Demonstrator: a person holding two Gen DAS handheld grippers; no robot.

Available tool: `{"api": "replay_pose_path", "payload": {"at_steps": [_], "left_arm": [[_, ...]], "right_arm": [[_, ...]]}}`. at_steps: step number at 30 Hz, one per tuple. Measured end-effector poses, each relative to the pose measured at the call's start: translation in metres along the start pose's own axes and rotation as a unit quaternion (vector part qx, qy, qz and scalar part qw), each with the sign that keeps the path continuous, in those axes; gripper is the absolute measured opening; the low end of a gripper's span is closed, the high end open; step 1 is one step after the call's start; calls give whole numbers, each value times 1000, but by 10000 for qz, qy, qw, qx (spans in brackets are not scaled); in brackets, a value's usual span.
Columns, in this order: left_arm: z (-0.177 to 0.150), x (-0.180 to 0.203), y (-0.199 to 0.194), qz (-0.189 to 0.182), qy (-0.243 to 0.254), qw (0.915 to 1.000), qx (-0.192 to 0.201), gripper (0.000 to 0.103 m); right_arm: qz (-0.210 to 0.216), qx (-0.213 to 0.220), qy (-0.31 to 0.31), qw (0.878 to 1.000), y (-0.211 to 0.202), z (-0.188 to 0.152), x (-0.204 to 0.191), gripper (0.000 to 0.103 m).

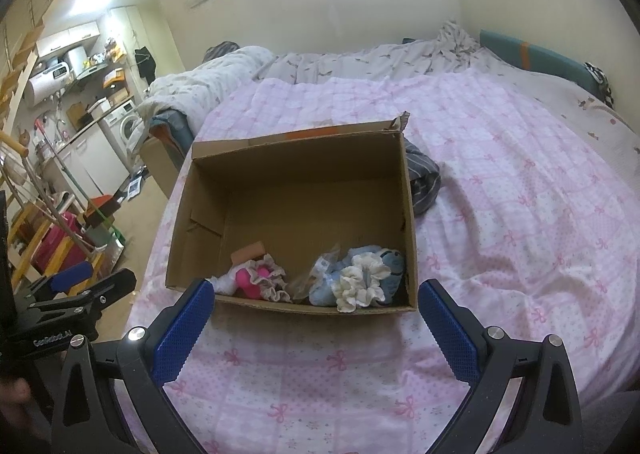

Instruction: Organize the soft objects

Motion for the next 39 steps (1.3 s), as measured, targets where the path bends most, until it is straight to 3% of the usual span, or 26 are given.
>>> {"api": "replay_pose_path", "payload": {"at_steps": [39], "left_arm": [[-3,5,-1,-157,4,9999,-47,102]], "right_arm": [[-71,-6,0,10000,2,1,-2,103]]}}
Point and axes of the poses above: each gripper's, at about its wrist camera, not at the fingertips, and y roughly the way its jaws point, x to its right, z to its top, the point moved 1 cm from there along y, roughly the way its jaws point, and after that the axes turned 5 degrees about z, right-handed, at the moved point
